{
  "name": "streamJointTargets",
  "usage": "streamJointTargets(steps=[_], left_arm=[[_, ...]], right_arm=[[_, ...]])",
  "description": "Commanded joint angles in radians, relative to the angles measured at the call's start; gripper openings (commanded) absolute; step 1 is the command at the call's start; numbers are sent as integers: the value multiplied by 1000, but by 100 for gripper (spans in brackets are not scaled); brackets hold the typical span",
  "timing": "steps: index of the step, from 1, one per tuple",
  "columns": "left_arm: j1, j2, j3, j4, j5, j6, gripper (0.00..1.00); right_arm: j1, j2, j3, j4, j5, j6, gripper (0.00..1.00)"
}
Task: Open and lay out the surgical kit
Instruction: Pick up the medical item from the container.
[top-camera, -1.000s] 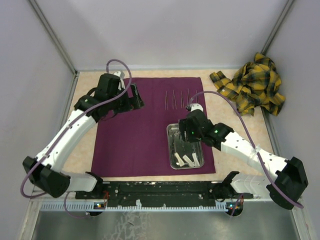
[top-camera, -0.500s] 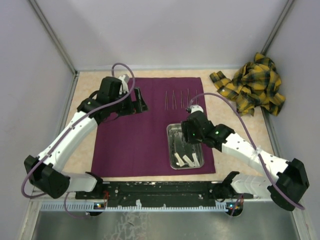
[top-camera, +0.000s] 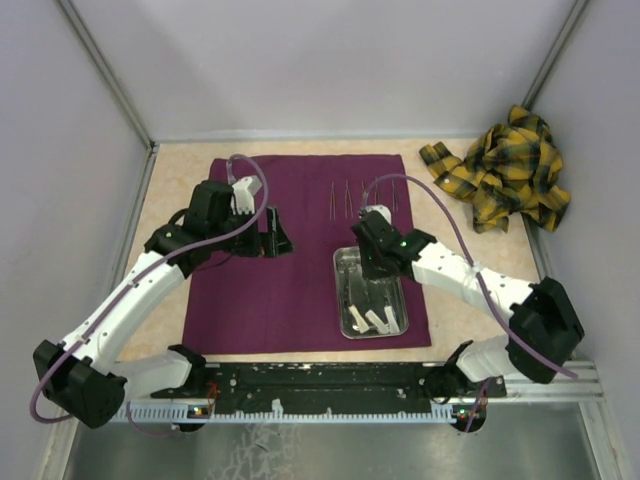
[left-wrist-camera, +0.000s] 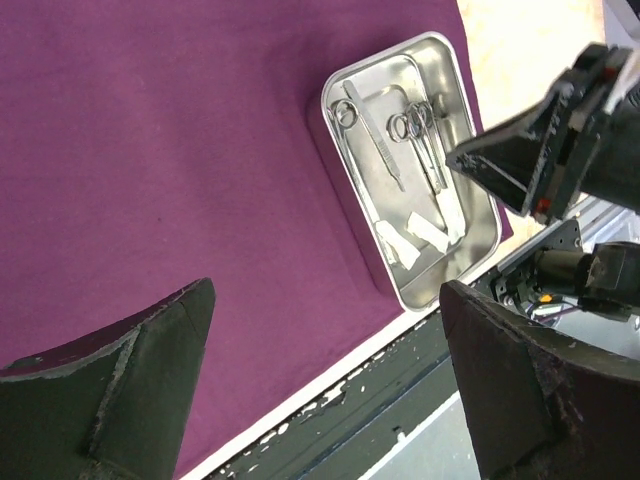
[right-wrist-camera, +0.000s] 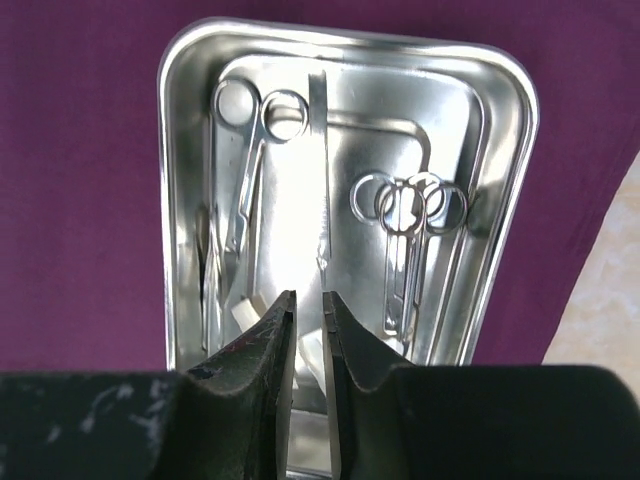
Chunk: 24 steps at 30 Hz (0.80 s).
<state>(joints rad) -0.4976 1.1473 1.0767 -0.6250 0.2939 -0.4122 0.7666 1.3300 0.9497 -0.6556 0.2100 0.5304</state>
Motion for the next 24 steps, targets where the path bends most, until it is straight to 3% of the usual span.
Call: streamJointTargets(steps=[1, 12, 17, 24], left_arm=[[-2, -39, -33, 48, 43, 44, 100], [-3, -89, -155, 144, 166, 8, 100], [-3, -83, -191, 128, 153, 15, 100], [-4, -81, -198, 96, 82, -44, 100]], right_arm=[[-15, 86, 102, -5, 54, 10, 16], [-72, 189, 142, -2, 24, 0, 20], [-74, 208, 154, -24, 28, -16, 26], [-75, 240, 152, -41, 52, -22, 25]])
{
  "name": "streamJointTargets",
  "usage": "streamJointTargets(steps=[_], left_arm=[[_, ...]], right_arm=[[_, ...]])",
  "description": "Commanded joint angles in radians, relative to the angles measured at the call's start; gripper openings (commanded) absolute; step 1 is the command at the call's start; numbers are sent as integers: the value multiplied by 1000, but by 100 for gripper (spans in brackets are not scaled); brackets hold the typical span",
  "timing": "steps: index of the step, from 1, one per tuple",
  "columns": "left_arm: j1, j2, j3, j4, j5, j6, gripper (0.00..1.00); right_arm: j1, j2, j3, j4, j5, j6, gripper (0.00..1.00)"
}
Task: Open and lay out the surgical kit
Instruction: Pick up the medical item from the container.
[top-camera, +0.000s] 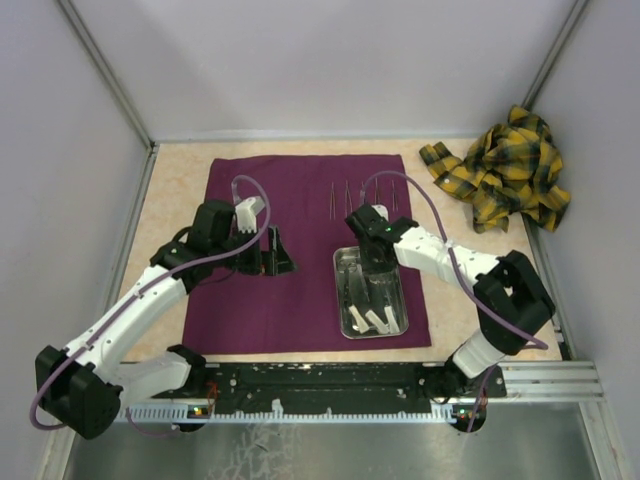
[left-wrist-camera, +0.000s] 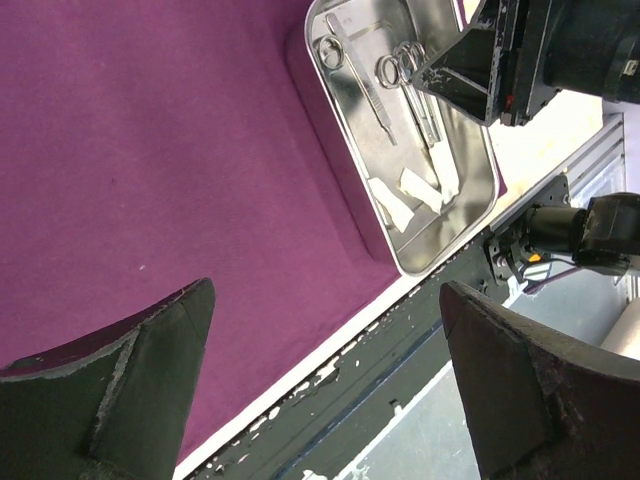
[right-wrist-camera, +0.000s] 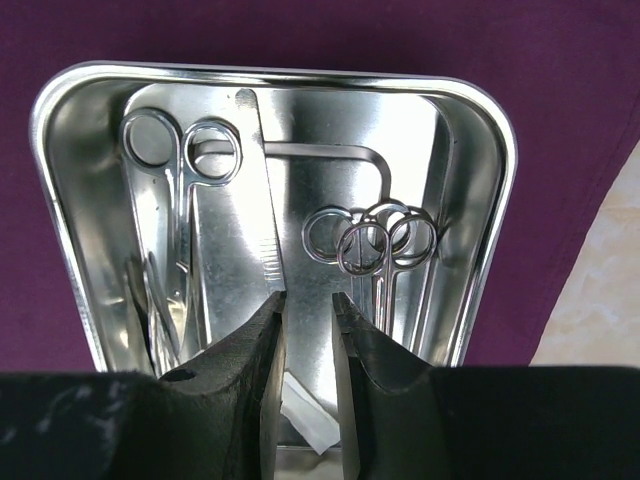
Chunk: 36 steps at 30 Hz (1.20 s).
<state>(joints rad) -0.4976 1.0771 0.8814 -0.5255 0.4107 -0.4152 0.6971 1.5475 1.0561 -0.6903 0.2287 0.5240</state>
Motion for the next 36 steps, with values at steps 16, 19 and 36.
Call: streamJointTargets(steps=[16, 19, 36], left_arm=[[-3, -26, 46, -46, -99, -78, 100], [-3, -27, 41, -44, -100, -81, 100], [-3, -2, 51, -34, -97, -75, 100]], right_arm=[[-10, 93, 34, 22, 98, -67, 18], [-11, 98, 33, 30, 93, -68, 18], [-23, 144, 13, 63, 79, -74, 15]])
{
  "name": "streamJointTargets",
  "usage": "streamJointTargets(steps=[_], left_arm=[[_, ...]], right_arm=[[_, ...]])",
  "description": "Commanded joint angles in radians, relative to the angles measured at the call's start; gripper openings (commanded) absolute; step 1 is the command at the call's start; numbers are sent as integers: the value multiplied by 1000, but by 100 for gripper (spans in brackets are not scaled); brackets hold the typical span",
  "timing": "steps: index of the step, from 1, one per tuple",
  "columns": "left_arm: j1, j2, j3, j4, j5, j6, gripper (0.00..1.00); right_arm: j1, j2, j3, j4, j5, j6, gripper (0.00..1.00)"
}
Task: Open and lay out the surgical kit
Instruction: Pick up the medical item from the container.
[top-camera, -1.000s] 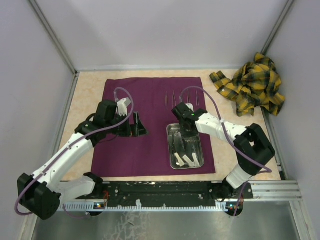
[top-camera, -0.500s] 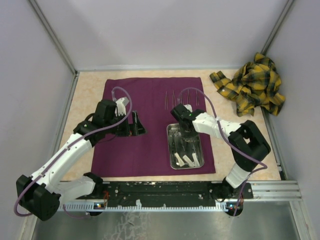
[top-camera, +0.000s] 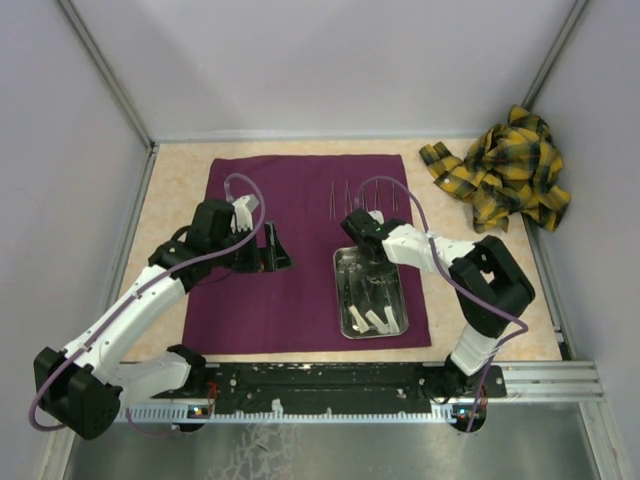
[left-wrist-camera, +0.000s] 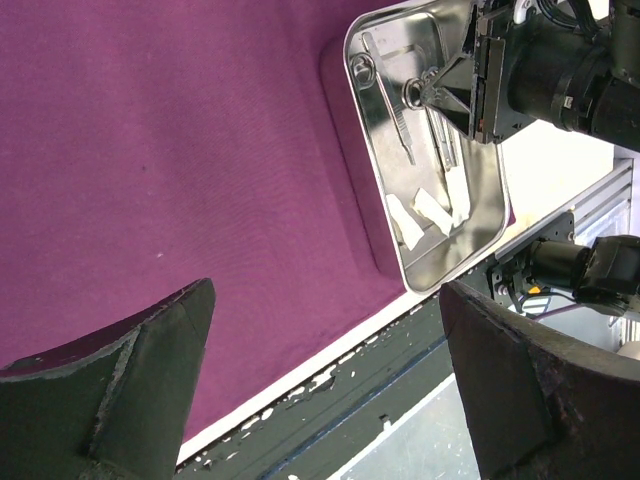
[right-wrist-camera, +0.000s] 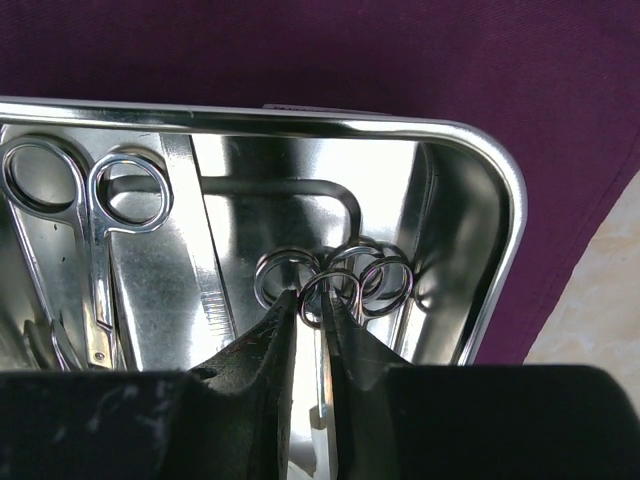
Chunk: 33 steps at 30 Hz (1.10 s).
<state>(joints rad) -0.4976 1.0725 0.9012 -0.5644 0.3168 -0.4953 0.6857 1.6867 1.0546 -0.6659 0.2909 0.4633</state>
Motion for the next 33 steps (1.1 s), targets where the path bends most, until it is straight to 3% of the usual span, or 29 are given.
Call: streamJointTargets(steps=[1, 10, 16, 33], left_arm=[[-3, 3, 31, 3, -3, 6, 100], [-3, 8, 34, 8, 2, 4, 100], [-3, 9, 36, 8, 7, 0, 100], [-4, -6, 39, -4, 0, -5, 100]], right_arm=[[-13, 5, 15, 38, 18, -13, 14], [-21, 19, 14, 50, 14, -19, 11], [-22, 13, 15, 47, 10, -23, 0], [-23, -120, 28, 9, -24, -20, 0]])
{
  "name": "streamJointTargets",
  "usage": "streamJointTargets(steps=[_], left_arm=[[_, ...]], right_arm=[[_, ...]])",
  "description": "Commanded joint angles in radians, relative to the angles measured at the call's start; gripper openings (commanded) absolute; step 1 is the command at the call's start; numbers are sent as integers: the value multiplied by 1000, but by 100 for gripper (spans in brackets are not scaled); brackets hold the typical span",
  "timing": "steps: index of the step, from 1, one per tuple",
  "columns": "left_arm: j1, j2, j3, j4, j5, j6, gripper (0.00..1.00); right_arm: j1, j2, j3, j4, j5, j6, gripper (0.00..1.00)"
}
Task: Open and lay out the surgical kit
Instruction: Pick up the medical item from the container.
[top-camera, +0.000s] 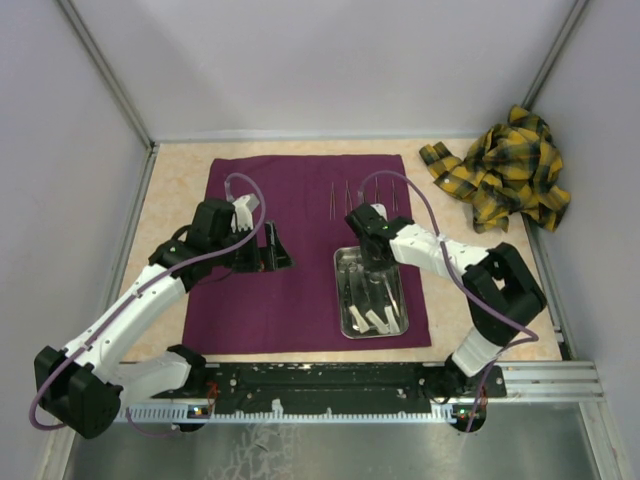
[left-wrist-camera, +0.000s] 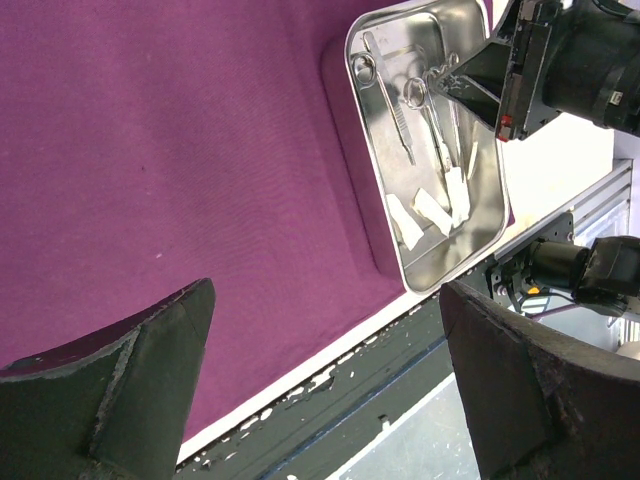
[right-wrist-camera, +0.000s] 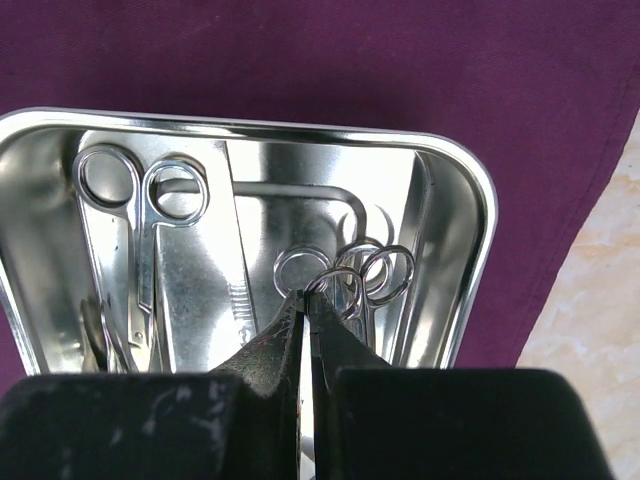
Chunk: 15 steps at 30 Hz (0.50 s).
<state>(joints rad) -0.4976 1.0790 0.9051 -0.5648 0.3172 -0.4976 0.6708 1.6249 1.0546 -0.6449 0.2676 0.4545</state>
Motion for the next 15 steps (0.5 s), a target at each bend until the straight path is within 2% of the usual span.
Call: streamJointTargets(steps=[1, 15], left_arm=[[-4, -13, 36, -5, -2, -3, 100], [-3, -10, 63, -32, -26, 16, 100]], right_arm=[[-8, -61, 30, -15, -1, -13, 0], [-8, -91, 41, -15, -49, -14, 0]])
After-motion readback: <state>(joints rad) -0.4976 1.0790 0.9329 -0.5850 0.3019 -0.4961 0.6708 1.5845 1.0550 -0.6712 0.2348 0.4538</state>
